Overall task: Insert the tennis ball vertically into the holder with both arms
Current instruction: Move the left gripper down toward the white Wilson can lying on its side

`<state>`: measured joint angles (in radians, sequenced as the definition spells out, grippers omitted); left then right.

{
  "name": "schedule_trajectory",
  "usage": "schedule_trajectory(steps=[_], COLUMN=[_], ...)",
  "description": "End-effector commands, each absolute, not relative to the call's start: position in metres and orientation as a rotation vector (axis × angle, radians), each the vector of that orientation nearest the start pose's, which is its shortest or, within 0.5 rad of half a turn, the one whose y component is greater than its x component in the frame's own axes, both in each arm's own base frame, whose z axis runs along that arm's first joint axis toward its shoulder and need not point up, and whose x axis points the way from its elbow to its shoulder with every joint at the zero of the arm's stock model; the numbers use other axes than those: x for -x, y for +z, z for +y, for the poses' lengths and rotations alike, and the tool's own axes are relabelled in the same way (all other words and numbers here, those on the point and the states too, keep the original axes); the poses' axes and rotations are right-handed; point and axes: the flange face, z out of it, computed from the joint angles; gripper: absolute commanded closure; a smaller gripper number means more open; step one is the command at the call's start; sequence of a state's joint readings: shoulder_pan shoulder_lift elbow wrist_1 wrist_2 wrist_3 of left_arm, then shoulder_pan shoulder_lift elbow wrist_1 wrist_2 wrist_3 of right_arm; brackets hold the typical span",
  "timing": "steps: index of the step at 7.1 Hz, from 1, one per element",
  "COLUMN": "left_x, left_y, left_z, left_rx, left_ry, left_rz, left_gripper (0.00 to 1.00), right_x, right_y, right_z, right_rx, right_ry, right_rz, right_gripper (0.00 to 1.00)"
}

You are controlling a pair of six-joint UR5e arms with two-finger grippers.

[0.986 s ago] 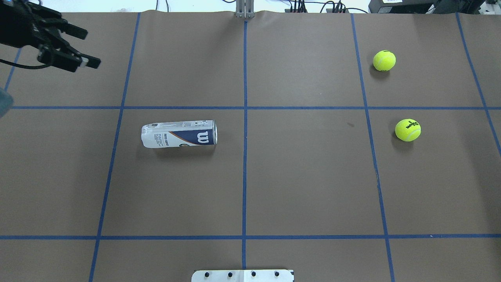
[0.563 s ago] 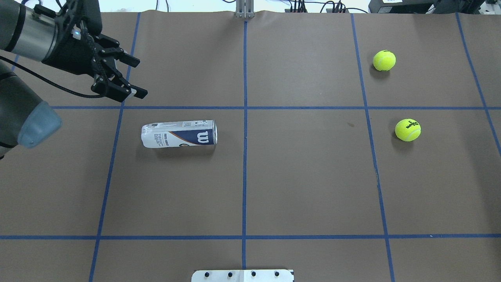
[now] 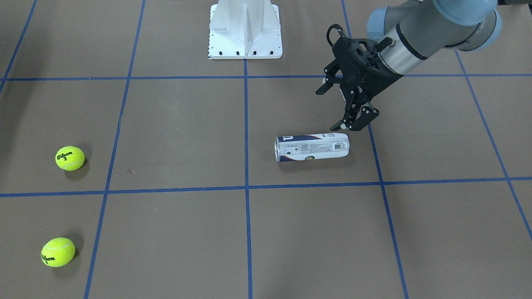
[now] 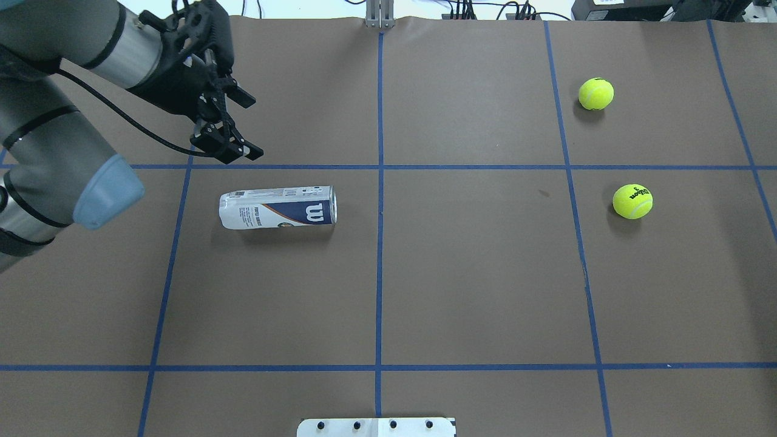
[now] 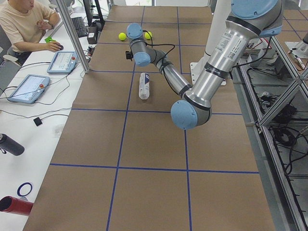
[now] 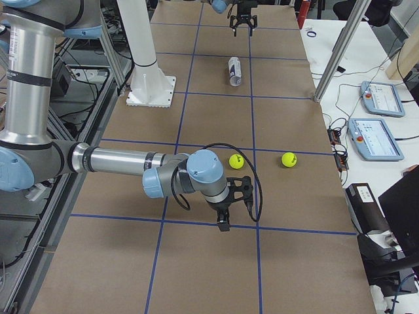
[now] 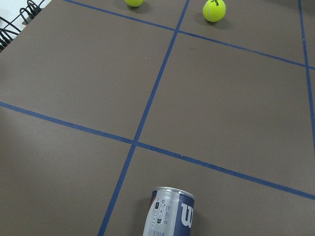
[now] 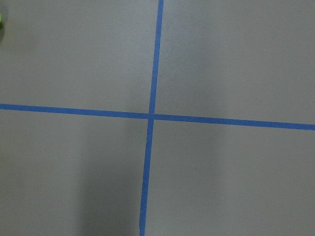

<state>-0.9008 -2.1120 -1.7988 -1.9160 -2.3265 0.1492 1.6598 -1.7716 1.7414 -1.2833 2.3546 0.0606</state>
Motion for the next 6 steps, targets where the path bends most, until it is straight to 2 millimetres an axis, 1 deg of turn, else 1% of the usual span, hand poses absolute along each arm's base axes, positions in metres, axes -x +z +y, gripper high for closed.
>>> schedule_trajectory(steps=[1,2,3,4,5,6], left_x=[-0.397,-0.424,-0.445,-0.459,-0.473,-0.487], left_y=[0.206,0.210,0.210,0.211,0.210,0.205], left_z=[-0.494,-0.477,-0.463,-0.462,-0.474,-0.485], left_rx=[-0.890,-0.872,-0.854,-0.874,-0.866,-0.856], left_ry=[1.194,1.218,1.236,1.274,1.275,1.276], left_rz=[0.807,0.780,0.754,0.703,0.671,0.664], left_gripper=[0.00,0.00,0.00,0.00,0.00,0.00], right_x=[-0.100,-0.100,-0.100,-0.100,-0.100,-0.100], right_y=[0.633,0.635,0.637,0.637,0.636,0.636], right_z=[-0.414,-0.414,-0.411,-0.411,-0.411,-0.411], right_rx=[-0.256,-0.253,-0.248,-0.248,-0.248,-0.248], right_ry=[0.039,0.039,0.042,0.042,0.042,0.042], right_rz=[-0.775,-0.775,-0.776,-0.776,-0.777,-0.777], right_gripper=[0.00,0.00,0.00,0.00,0.00,0.00])
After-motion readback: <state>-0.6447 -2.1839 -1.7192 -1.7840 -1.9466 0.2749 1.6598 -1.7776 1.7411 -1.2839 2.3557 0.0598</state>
